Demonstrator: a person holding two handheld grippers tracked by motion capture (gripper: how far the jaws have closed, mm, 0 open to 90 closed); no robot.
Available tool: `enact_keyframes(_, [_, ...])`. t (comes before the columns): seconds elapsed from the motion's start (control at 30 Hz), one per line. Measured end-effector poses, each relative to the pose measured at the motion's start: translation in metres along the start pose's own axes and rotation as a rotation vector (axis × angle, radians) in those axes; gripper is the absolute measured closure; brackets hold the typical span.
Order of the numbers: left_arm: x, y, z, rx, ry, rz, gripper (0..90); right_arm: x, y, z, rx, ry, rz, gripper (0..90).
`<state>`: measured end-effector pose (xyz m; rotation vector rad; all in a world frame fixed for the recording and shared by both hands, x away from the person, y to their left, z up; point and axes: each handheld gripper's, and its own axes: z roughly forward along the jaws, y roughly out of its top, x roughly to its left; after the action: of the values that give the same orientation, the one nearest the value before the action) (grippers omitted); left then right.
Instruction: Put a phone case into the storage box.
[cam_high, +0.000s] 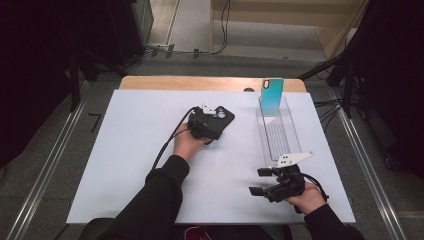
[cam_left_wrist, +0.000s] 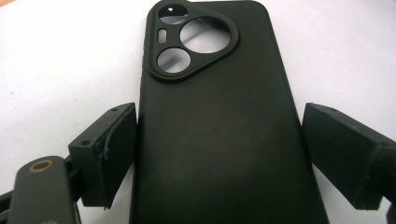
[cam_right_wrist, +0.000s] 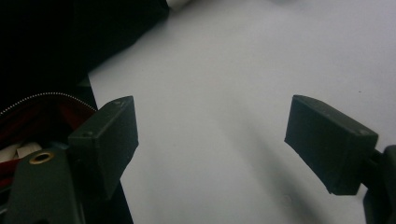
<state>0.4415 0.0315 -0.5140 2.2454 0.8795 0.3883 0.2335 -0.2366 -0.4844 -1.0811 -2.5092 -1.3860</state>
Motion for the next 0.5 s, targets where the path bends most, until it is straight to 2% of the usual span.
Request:
enact_keyframes(0.37, [-0.0016,0.0018,-0.0028,0.011,0.012,0.003,16.0,-0.0001,-0.0004,0.0011,-0.006,-0.014,-0.012,15.3])
enact_keyframes(0.5, [0.0012,0.0042,-0.0082,0.006,-0.022,-0.029,16.2,0.0,-0.0003,0.0007,-0.012,-0.017,-0.014,15.3])
